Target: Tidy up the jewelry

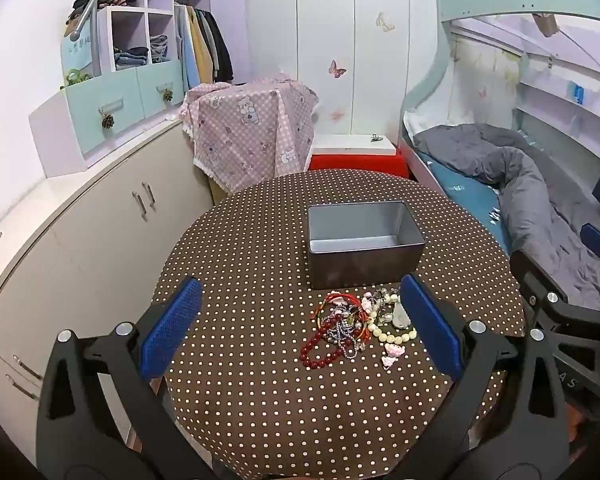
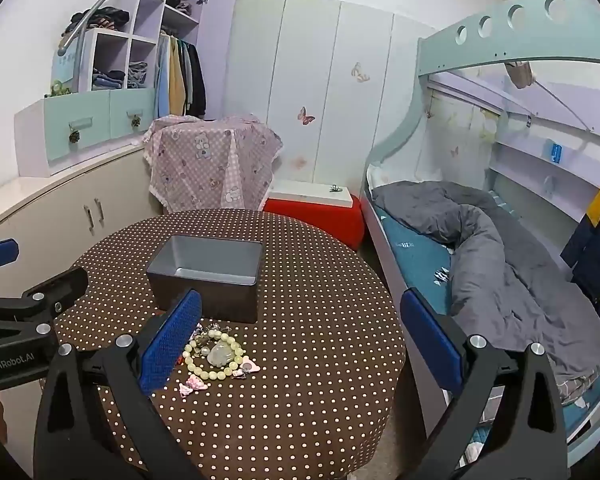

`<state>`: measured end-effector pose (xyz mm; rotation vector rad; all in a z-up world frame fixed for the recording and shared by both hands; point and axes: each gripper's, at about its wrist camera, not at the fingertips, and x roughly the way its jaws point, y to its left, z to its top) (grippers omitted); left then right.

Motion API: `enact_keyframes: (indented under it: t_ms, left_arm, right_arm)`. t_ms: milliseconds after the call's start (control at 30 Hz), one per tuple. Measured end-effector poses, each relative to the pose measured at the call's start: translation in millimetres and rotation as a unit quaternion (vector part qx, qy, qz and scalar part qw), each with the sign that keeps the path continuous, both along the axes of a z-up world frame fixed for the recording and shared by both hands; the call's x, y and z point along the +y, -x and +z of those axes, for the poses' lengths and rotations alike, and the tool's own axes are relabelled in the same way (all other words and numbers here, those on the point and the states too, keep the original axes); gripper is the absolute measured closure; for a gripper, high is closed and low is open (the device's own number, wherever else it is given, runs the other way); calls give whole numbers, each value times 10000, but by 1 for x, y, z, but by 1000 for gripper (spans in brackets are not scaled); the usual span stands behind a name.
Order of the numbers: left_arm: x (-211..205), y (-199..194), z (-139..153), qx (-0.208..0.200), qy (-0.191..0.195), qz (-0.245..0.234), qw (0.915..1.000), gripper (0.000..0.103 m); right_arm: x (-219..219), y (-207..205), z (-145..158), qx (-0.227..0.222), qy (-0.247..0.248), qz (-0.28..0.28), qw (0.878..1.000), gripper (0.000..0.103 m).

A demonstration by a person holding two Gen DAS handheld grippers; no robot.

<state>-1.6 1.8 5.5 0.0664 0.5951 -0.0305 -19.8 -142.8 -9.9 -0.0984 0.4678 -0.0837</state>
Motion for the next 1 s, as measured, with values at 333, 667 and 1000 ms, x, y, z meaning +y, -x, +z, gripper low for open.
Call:
enact_keyframes:
  t_ms: [333,667,1000]
  left_arm:
    - [2,1,1,-22,15,9,10000,6]
    - [5,4,0,-35,34,-5,10000,6]
    - [4,4,0,-32,29,1,10000,6]
  right_arm:
    - [-2,5,4,-36,-39,37,10000,7]
    - [-2,7,3,-38,-72,46,10000,7]
    - [-3,8,3,-16,-98,61,9999,7]
